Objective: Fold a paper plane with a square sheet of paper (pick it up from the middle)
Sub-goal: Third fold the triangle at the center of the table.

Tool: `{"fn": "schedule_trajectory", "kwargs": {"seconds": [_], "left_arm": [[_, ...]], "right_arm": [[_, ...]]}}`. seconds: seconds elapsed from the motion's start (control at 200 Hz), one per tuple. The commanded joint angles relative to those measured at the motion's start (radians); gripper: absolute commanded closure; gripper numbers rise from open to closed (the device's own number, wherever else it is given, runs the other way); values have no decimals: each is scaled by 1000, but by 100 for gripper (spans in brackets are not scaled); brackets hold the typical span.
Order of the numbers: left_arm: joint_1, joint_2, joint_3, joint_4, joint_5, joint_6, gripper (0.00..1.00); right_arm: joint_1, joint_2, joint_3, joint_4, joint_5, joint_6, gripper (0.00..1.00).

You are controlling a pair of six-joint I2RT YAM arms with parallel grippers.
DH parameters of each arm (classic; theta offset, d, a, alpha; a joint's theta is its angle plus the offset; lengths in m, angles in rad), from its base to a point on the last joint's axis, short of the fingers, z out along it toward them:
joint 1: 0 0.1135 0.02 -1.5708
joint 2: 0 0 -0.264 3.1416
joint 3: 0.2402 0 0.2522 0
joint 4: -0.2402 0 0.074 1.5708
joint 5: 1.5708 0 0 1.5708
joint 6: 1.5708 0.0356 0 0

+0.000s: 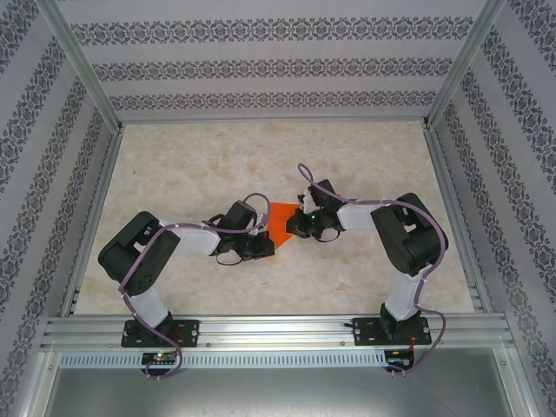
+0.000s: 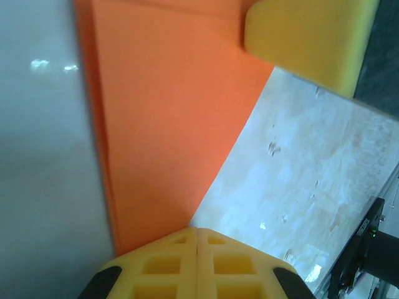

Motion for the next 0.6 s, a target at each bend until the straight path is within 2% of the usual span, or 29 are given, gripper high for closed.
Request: {"fn": "schedule_trajectory", "kwargs": {"seconds": [0.0, 0.175, 0.37, 0.594], "left_arm": [[12, -52, -84, -149, 2, -12, 97], [20, -216, -137, -193, -21, -20, 94], [24, -362, 4, -385, -108, 47, 93], [29, -382, 97, -442, -187, 73, 89]], "right_arm": [[9, 75, -30, -105, 106, -31, 94], [16, 58, -22, -99, 77, -40, 93], [76, 18, -34, -144, 74, -76, 93], [143, -88, -138, -138, 88, -48, 92]]}}
